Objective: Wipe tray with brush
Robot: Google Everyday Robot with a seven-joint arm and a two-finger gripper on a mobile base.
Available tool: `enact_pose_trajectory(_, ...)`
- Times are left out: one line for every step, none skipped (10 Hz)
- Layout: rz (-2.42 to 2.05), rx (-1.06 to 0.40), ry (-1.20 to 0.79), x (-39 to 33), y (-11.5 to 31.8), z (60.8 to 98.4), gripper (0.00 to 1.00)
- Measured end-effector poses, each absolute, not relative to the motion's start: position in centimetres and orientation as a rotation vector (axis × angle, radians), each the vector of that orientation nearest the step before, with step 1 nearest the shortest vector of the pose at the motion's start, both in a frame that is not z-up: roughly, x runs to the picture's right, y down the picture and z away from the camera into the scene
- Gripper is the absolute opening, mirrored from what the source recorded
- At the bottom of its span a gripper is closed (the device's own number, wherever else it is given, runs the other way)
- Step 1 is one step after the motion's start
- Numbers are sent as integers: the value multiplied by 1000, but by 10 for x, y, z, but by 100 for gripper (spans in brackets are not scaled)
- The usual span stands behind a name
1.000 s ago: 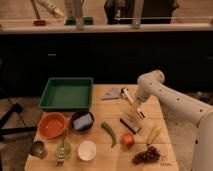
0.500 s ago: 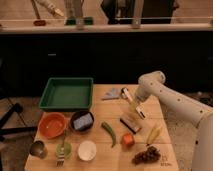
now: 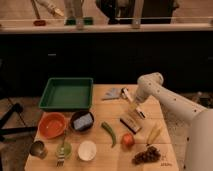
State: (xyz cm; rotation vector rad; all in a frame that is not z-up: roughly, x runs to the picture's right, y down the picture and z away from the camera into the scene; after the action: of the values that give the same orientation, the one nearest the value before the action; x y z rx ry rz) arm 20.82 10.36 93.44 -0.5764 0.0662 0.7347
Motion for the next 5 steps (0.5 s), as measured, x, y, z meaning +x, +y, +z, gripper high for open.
enact_pose_trajectory(736,-580,69,209,105,936,78)
enact_pose_trajectory(736,-582,70,210,105,937,71)
enact_pose_trajectory(734,-584,68,209,106,938,59)
enact_pose_trajectory(733,-585,66,210,107,938,49)
enact_pose_trajectory(733,-586,64,212,107,937,41)
